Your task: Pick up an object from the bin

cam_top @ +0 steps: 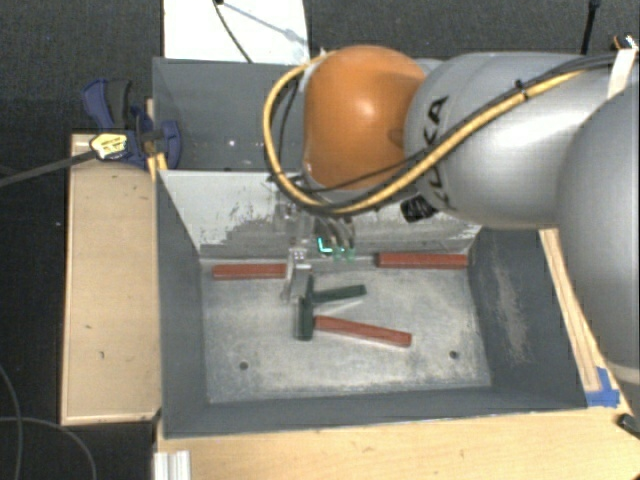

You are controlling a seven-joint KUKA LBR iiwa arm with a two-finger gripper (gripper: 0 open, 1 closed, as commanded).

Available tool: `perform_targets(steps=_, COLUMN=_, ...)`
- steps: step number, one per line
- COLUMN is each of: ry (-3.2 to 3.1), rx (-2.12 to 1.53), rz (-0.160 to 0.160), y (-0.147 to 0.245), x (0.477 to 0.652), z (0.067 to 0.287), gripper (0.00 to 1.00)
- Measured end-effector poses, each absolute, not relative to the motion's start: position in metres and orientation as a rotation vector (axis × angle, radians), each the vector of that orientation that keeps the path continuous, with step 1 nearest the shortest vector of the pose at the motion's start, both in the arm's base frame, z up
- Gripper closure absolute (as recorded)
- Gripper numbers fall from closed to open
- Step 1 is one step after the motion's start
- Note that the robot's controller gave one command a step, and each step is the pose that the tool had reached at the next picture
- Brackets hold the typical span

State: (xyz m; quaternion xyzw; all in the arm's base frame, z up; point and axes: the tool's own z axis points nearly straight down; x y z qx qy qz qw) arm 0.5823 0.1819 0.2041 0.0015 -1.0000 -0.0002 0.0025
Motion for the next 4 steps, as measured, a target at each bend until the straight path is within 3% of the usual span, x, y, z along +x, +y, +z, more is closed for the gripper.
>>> perform_targets(steps=1, ry=-3.145, rx=-0.006, rz=-0.003, y=0.181, x=0.584, z=0.209, gripper=1.0)
perform_targets(steps=2, ry=-3.145, rx=-0.006, rz=-0.003, y=0.181, x=0.584, z=0.209, gripper=0.0)
perform_targets(steps=3, ry=-3.016, rx=0.867, rz=0.0, y=0.124, x=0.566, z=0.083, gripper=0.0)
perform_targets(steps=4, ry=-3.022, rx=0.86, rz=-0.002, y=0.126, x=0.567, z=0.086, gripper=1.0)
